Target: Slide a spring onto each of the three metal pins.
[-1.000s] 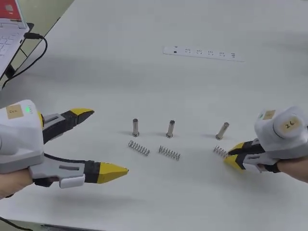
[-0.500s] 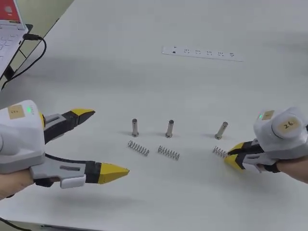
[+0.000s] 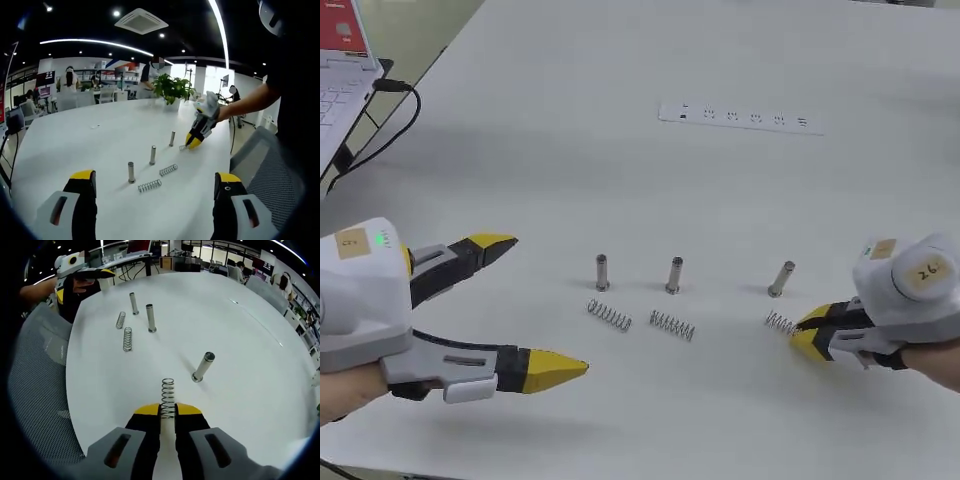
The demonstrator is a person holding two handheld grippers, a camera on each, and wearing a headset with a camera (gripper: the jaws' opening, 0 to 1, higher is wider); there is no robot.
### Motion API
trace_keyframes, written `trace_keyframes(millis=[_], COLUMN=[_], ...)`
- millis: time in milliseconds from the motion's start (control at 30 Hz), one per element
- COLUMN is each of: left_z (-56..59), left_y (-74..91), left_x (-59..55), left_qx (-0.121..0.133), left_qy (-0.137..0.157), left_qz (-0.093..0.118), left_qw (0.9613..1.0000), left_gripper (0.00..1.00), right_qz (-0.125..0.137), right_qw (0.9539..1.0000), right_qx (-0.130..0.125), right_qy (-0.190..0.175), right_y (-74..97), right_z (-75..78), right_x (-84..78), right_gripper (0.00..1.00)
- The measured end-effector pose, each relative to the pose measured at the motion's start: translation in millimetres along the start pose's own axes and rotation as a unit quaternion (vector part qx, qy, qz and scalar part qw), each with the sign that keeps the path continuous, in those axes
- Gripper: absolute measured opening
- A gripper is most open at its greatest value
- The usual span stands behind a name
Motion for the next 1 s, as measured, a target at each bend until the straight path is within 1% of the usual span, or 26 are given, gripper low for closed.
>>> trace_keyframes(millis=[167,267,433,533,567,600,633,667,733,833,900,933,1000], left_z=[1.7,4.1,11.8,14.9,16.3,18.5,18.9,20.5,23.1,25.6,30.1,33.8,44.9], left_y=[-0.3,-0.7,-4.0,-6.1,-8.0,-9.7,-11.0,-12.3,-14.3,-16.3,-18.9,-19.6,-22.4], left_x=[1.1,2.7,6.7,5.4,2.0,-4.8,-9.7,-17.4,-22.7,-23.5,-20.3,-19.0,-17.4], left_qx=[-0.003,-0.005,-0.02,-0.029,-0.032,-0.042,-0.044,-0.05,-0.058,-0.065,-0.076,-0.086,-0.117], left_qy=[0.001,-0.003,-0.009,-0.009,-0.009,-0.003,-0.002,-0.002,0.0,0.006,0.006,0.004,0.007], left_qz=[0.0,0.001,0.005,0.003,0.001,-0.009,-0.016,-0.031,-0.038,-0.038,-0.033,-0.031,-0.033], left_qw=[1.0,1.0,0.9997,0.9995,0.9994,0.9991,0.9989,0.9983,0.9976,0.9971,0.9966,0.9958,0.9926], left_gripper=[0.96,0.92,0.91,0.89,0.89,0.87,0.87,0.87,0.85,0.84,0.83,0.81,0.77], right_qz=[0.01,0.019,0.03,0.036,0.039,0.041,0.041,0.041,0.043,0.046,0.048,0.049,0.053], right_qw=[0.9999,0.9998,0.9995,0.9991,0.999,0.9988,0.9987,0.9986,0.9984,0.9981,0.9976,0.9974,0.9969], right_qx=[0.0,0.0,0.003,0.004,0.007,0.008,0.008,0.007,0.009,0.014,0.017,0.019,0.023], right_qy=[0.003,0.005,0.014,0.019,0.022,0.025,0.028,0.032,0.036,0.039,0.047,0.049,0.053], right_y=[7.6,12.8,20.2,24.2,25.7,26.4,27.1,28.2,30.2,32.4,34.5,35.4,36.9], right_z=[-3.3,-5.0,-10.9,-15.0,-17.7,-18.9,-19.9,-21.5,-24.1,-27.9,-32.1,-33.7,-37.4], right_x=[4.9,10.2,19.4,24.9,27.8,29.0,30.0,31.3,33.3,35.7,38.3,39.5,42.3], right_gripper=[0.08,0.08,0.08,0.08,0.08,0.08,0.08,0.08,0.08,0.08,0.08,0.08,0.08])
Point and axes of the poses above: the centre of the closed fingertips' face, and the gripper's own axes: y roughly backward along the fingers, z roughly to its right, x roughly out of its top, the point moved 3 cm from there along y, roughly backward along the fingers, and after that the axes turned 4 degrees about -z, right-handed, at the moved point
